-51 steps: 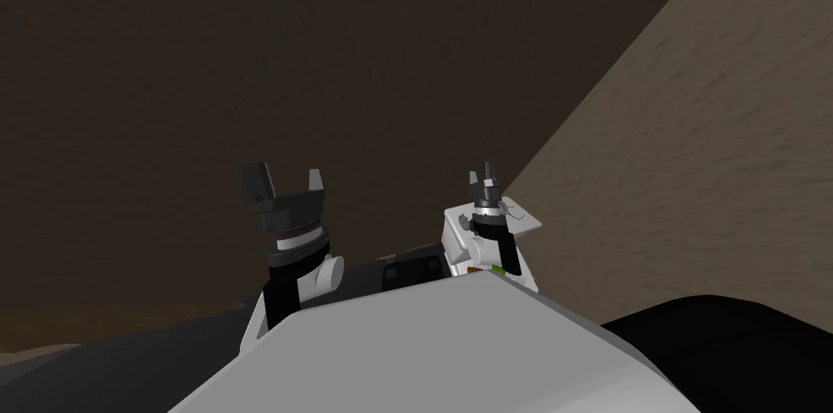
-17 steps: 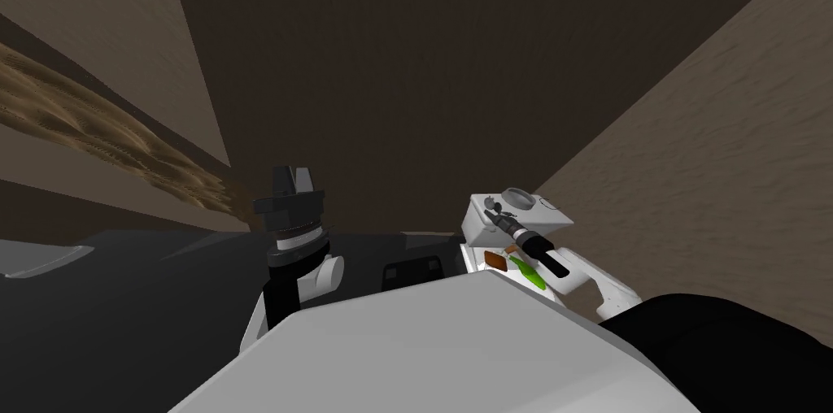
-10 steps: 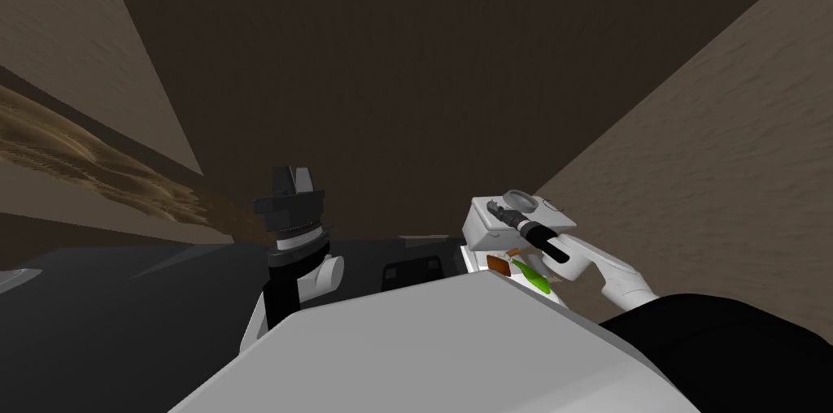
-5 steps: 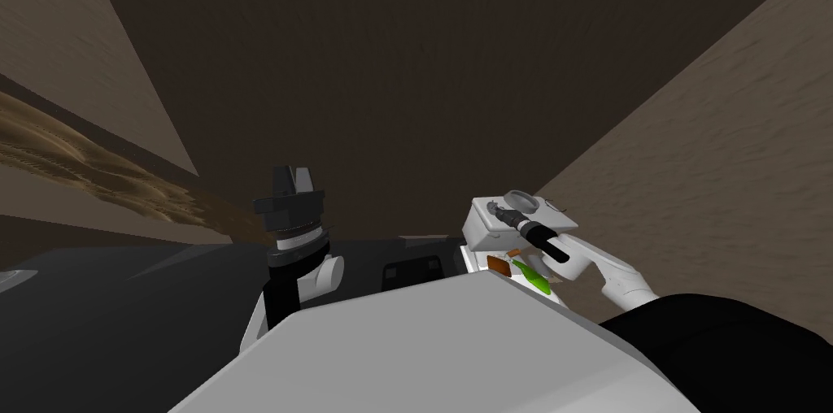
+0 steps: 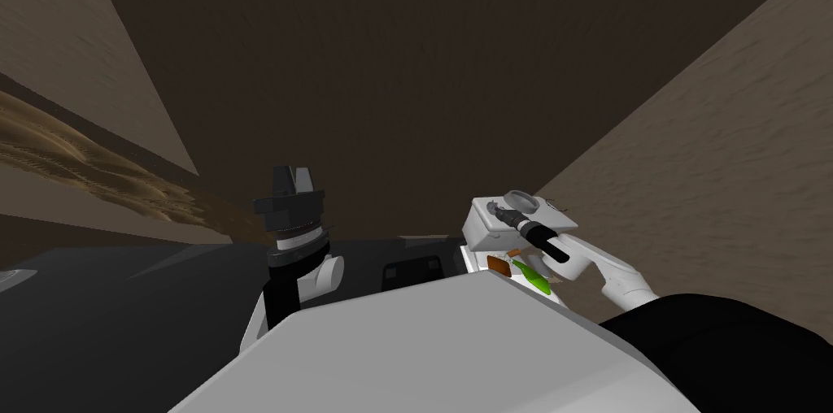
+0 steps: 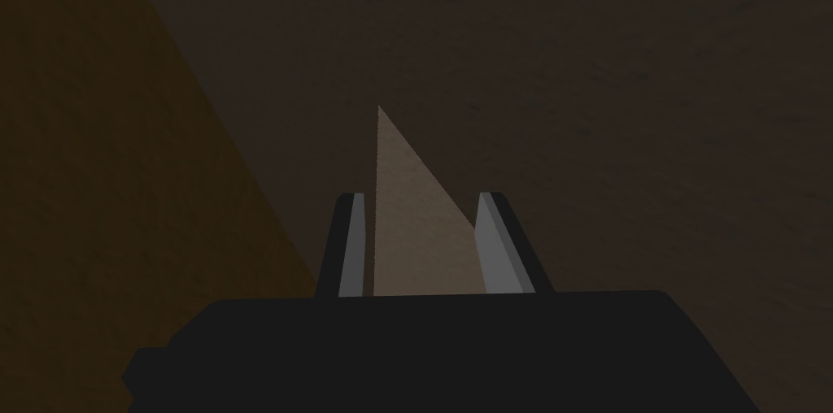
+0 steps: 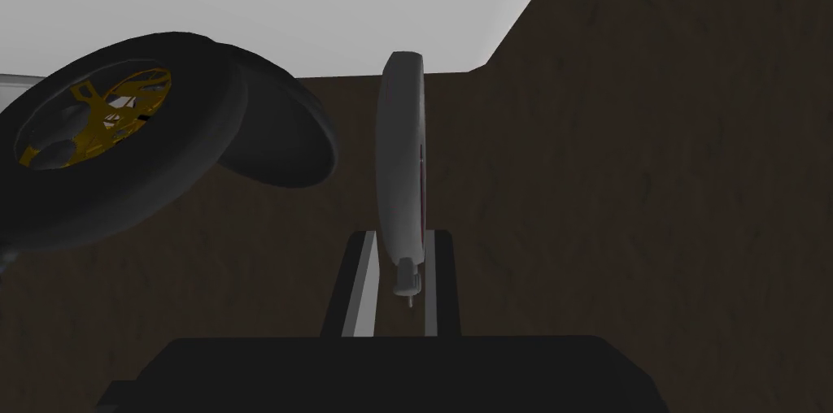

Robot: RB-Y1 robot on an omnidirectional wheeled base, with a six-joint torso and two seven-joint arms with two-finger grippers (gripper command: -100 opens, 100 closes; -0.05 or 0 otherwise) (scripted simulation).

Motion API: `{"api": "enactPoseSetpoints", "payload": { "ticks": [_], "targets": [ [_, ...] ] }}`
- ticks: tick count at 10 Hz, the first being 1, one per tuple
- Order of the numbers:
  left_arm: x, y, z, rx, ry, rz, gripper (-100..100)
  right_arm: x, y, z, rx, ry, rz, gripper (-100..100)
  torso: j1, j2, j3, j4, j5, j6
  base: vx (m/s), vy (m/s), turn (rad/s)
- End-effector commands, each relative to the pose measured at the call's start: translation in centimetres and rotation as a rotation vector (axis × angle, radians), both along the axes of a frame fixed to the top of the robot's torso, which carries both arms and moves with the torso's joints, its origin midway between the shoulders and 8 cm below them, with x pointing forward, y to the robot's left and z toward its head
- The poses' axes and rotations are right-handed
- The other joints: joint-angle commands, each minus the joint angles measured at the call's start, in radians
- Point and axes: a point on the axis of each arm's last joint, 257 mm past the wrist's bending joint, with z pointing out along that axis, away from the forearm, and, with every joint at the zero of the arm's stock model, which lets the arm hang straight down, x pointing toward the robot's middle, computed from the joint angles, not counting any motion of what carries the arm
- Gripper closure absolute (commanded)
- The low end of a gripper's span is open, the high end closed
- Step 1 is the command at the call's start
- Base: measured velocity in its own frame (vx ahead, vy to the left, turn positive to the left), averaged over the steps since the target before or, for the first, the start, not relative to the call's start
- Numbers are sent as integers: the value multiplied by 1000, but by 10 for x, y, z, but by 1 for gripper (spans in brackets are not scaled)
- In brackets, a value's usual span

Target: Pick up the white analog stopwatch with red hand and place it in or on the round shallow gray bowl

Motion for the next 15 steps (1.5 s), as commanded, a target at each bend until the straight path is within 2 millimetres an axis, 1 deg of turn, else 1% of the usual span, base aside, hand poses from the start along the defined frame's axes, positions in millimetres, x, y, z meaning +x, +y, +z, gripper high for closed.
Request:
{"api": "enactPoseSetpoints", "payload": {
  "ticks": [1, 2, 4, 5, 7, 9, 10, 11, 12, 15],
  "targets": [
    [0, 0, 0, 0, 0, 0, 0, 0, 0, 0, 0, 0, 0, 0, 0, 0, 0, 0, 0, 0, 0, 0, 0],
    [0, 0, 0, 0, 0, 0, 0, 14, 2, 19, -7, -26, 10, 100, 0, 0, 0, 0, 0, 0, 4, -48, 31],
    [0, 0, 0, 0, 0, 0, 0, 32, 7, 49, -16, -60, 25, 100, -6, -2, -1, 1, 0, -2, 8, -127, 60],
    [0, 0, 0, 0, 0, 0, 0, 36, 8, 57, -18, -68, 30, 100, -8, -1, 0, 1, 0, -1, -12, -121, 27],
    [0, 0, 0, 0, 0, 0, 0, 52, 15, 87, -28, -95, 47, 100, -9, 0, 1, 1, 0, -1, -5, -144, 3],
    [0, 0, 0, 0, 0, 0, 0, 62, 22, 110, -35, -111, 62, 100, -12, 0, 0, 1, -1, 0, 8, -193, -9],
    [0, 0, 0, 0, 0, 0, 0, 65, 24, 119, -37, -116, 67, 100, -13, 0, 0, 1, -2, 0, -13, -207, -24],
    [0, 0, 0, 0, 0, 0, 0, 66, 25, 126, -38, -115, 71, 100, -14, 1, 1, 1, -2, 0, -27, -197, -46],
    [0, 0, 0, 0, 0, 0, 0, 66, 24, 128, -38, -109, 71, 100, -14, 2, 2, 1, -2, 1, -30, -154, -72],
    [0, 0, 0, 0, 0, 0, 0, 55, 19, 124, -35, -64, 76, 100, -8, -1, 0, 0, -2, 1, 53, -103, -128]
  ]
}}
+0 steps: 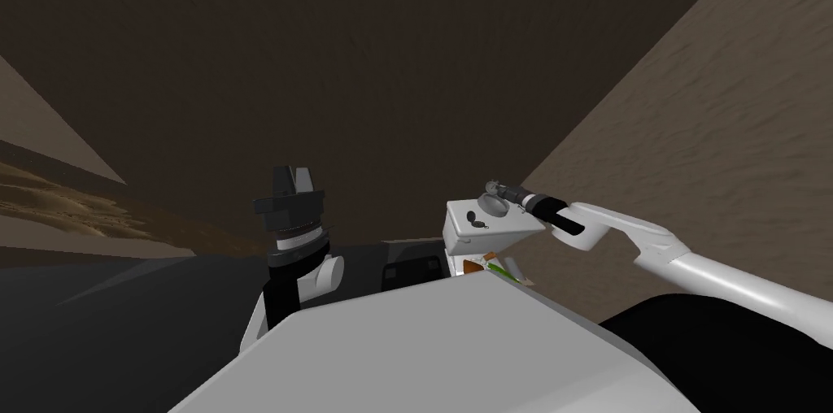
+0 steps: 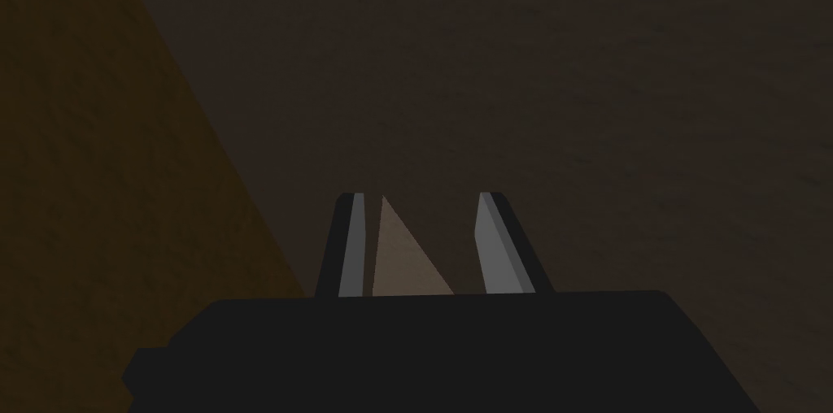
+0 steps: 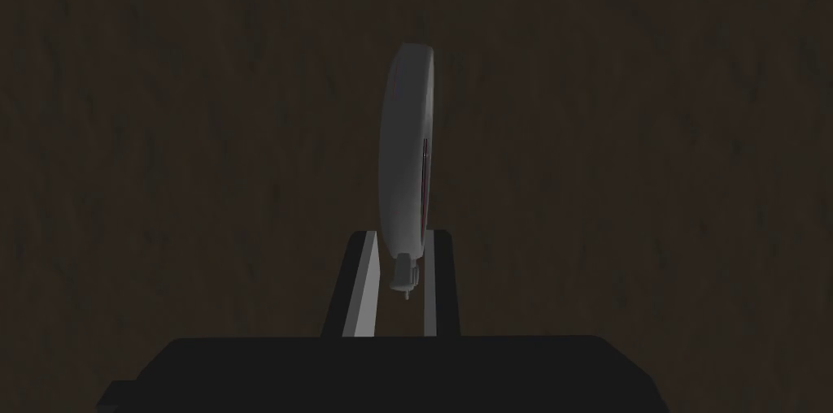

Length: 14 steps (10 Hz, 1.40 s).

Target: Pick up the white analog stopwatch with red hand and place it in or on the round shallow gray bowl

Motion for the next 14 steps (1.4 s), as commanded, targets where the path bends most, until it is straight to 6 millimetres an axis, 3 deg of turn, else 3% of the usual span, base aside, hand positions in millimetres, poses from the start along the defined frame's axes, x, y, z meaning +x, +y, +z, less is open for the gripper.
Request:
{"api": "enactPoseSetpoints", "payload": {
  "ticks": [1, 6, 7, 8, 12, 13, 14],
  "targets": [
    [0, 0, 0, 0, 0, 0, 0, -7, -2, -4, 2, 30, 7, 100, 0, 0, 0, 0, 0, 0, 67, -88, -87],
    [0, 0, 0, 0, 0, 0, 0, -27, -6, -22, 3, 121, 29, 100, 5, -2, -1, 0, 1, 0, 85, -42, -105],
    [0, 0, 0, 0, 0, 0, 0, -23, -7, -19, 0, 107, 25, 100, 6, -3, -2, -1, 1, 0, 47, -11, -25],
    [0, 0, 0, 0, 0, 0, 0, -24, -7, -19, 2, 110, 25, -100, 7, -1, -1, 0, 1, -1, 7, -3, 5],
    [0, 0, 0, 0, 0, 0, 0, -24, -7, -19, 2, 109, 25, -100, 9, 3, 2, 1, 2, -1, 0, 0, 0],
    [0, 0, 0, 0, 0, 0, 0, -24, -7, -19, 2, 109, 25, 0, 9, 3, 2, 1, 2, -1, 0, 0, 0],
    [0, 0, 0, 0, 0, 0, 0, -15, 1, -6, -3, 107, 42, -100, 9, 3, 2, 1, 2, -1, 8, -13, -123]
  ]
}}
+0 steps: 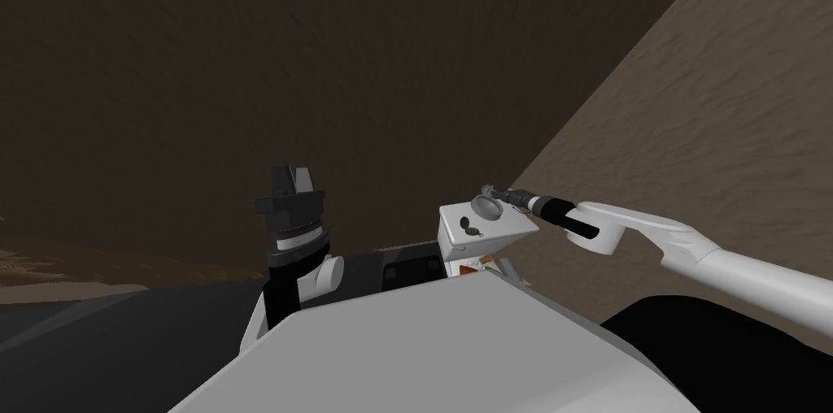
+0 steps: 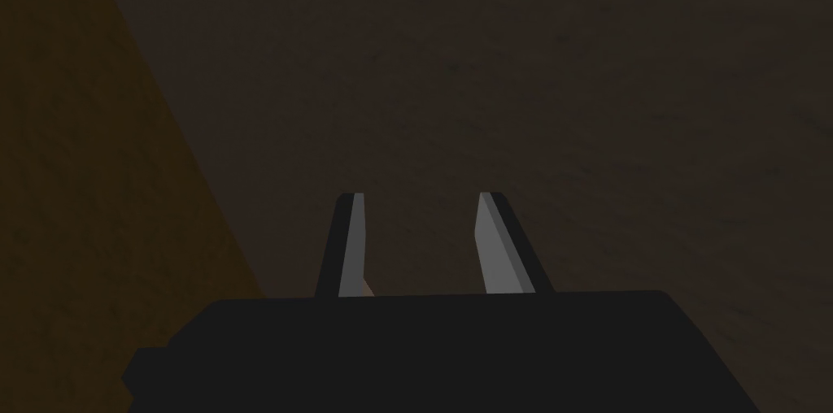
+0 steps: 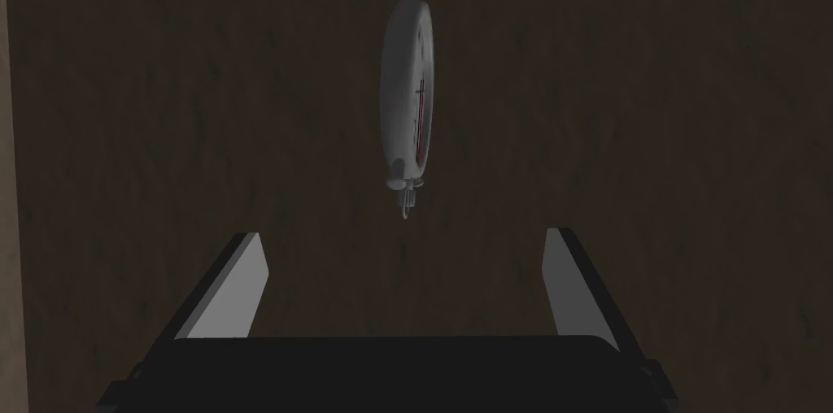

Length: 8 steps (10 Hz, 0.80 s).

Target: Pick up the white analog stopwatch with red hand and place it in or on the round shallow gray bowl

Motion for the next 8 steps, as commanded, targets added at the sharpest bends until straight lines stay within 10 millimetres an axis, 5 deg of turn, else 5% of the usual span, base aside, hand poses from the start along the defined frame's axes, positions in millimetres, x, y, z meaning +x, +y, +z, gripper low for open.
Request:
{"api": "enactPoseSetpoints", "payload": {
  "ticks": [1, 8],
  "targets": [
    [0, 0, 0, 0, 0, 0, 0, 6, 5, 8, 0, -2, 7, -100, 0, 0, 0, 0, 0, 0, 10, -11, -125],
    [0, 0, 0, 0, 0, 0, 0, 35, 48, 45, -1, 2, 84, -100, 0, 0, 0, 0, 0, 0, 12, -15, -100]
  ]
}}
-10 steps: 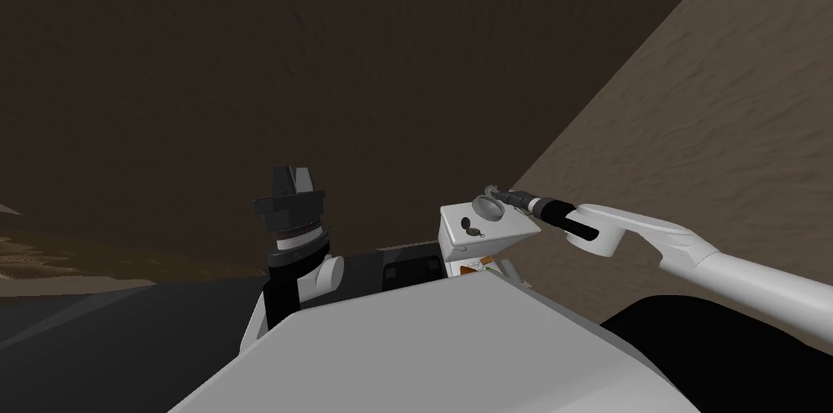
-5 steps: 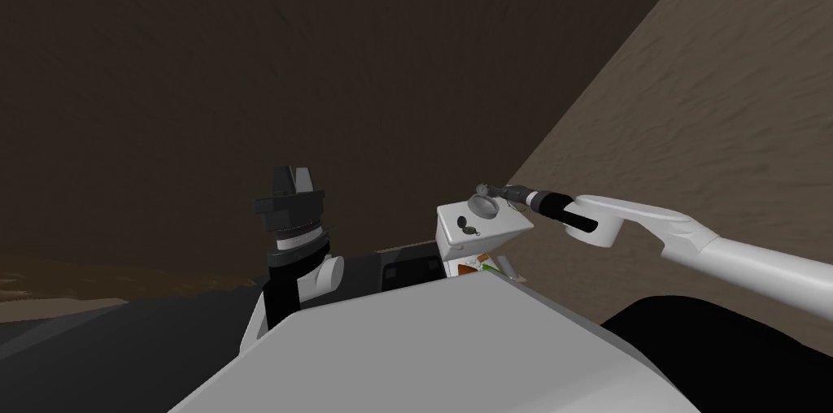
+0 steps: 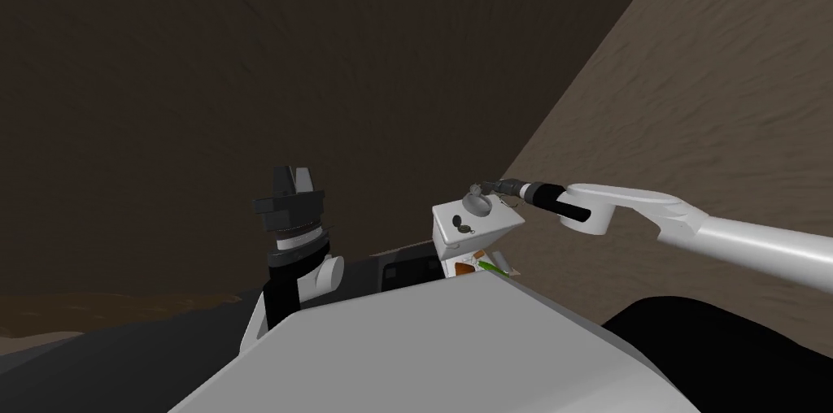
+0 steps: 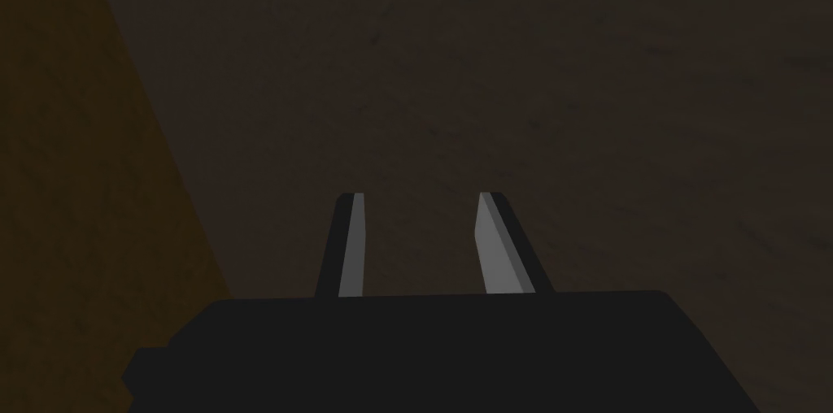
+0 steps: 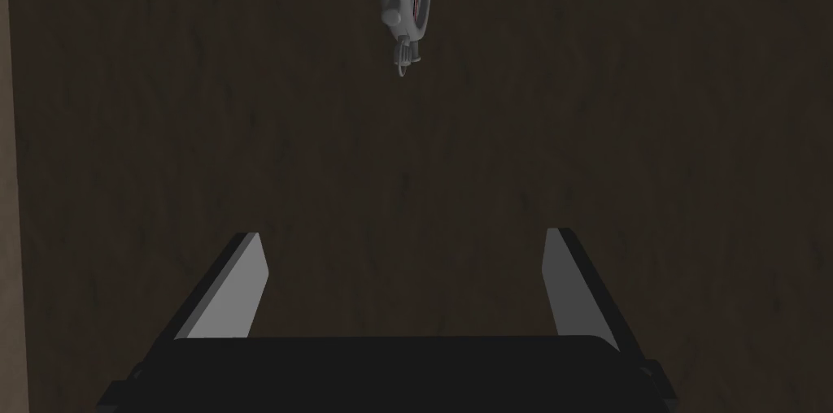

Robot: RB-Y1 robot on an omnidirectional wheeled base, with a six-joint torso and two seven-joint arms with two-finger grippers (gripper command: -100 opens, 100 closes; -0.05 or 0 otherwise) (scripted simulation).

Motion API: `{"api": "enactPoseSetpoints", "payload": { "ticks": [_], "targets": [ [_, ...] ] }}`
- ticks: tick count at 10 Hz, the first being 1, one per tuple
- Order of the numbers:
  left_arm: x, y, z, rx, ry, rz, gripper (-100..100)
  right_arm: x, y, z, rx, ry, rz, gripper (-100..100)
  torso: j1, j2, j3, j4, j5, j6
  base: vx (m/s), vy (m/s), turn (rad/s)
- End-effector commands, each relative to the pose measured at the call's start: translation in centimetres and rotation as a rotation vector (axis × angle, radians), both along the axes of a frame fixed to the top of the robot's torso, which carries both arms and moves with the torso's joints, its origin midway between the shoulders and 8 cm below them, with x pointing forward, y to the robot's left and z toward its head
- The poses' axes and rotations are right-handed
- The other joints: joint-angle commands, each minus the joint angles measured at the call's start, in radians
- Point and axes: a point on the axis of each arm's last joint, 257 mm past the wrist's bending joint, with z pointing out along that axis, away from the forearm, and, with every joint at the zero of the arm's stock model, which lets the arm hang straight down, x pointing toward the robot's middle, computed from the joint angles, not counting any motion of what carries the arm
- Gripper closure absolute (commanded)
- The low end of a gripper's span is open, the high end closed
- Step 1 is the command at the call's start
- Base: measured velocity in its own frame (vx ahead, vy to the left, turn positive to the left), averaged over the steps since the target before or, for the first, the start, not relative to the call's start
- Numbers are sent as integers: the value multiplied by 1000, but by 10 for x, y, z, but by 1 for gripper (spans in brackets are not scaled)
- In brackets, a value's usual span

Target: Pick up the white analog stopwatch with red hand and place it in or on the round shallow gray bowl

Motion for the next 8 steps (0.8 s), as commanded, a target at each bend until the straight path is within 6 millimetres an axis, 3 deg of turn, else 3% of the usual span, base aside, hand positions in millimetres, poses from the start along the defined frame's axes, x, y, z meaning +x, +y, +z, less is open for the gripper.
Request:
{"api": "enactPoseSetpoints", "payload": {
  "ticks": [1, 2, 3, 8],
  "targets": [
    [0, 0, 0, 0, 0, 0, 0, 5, 12, 7, 4, 4, 20, -100, 0, 0, 0, 0, 0, 0, 14, -16, -97],
    [0, 0, 0, 0, 0, 0, 0, 2, 6, 4, 2, 3, 12, -100, 0, 0, 0, 0, 0, 0, 7, -6, -18],
    [0, 0, 0, 0, 0, 0, 0, 2, 7, 5, 3, 2, 13, 0, 0, 0, 0, 0, 0, 0, 0, 0, 0],
    [0, 0, 0, 0, 0, 0, 0, 2, 7, 5, 3, 2, 13, 0, 1, 1, 1, 0, 0, 0, 0, 0, 0]
  ]
}}
